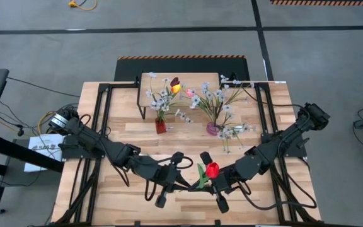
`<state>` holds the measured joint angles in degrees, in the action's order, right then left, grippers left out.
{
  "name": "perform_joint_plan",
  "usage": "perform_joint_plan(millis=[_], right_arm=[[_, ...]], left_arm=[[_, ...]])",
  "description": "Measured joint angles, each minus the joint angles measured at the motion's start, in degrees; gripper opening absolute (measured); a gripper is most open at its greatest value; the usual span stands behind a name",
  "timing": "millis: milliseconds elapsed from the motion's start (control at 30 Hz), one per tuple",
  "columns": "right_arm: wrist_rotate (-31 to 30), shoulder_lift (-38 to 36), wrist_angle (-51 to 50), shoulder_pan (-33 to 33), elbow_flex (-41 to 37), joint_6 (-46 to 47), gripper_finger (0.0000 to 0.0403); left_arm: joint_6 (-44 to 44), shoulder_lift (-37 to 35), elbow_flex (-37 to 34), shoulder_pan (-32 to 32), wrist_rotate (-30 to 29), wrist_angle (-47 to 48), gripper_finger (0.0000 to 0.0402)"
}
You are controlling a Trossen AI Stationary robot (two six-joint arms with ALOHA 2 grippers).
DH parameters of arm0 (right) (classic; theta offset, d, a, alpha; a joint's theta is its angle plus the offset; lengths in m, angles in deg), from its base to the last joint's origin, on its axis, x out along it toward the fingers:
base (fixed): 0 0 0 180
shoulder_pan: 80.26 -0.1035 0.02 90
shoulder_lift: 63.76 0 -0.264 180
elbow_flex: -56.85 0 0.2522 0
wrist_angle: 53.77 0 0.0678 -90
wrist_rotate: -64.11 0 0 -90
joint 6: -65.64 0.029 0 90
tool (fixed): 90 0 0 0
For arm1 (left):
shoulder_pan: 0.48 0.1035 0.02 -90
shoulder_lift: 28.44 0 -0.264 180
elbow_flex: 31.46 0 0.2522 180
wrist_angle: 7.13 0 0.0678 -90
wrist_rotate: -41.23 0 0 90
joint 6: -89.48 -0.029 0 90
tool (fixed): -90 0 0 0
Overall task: Pick and place flowers into a vace then onto a shelf
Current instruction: Put the red tulip into the red vase
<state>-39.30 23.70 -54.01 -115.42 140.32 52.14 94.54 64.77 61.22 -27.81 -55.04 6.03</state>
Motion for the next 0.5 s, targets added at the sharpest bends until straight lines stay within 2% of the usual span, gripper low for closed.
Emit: perform_joint_plan(millis=[267, 500], right_arm=[[-0.1, 0.0, 0.2, -0.2, 0.0, 0.0, 0.0012], [-0.1, 0.0, -1.6, -0.5, 0.0, 0.0, 0.01]], left_arm=[[0.0, 0.0, 0.0, 0.0, -1.6, -0.1, 0.0002], [0.0, 0.0, 0.0, -0.4, -2.8, -0.1, 0.0001]])
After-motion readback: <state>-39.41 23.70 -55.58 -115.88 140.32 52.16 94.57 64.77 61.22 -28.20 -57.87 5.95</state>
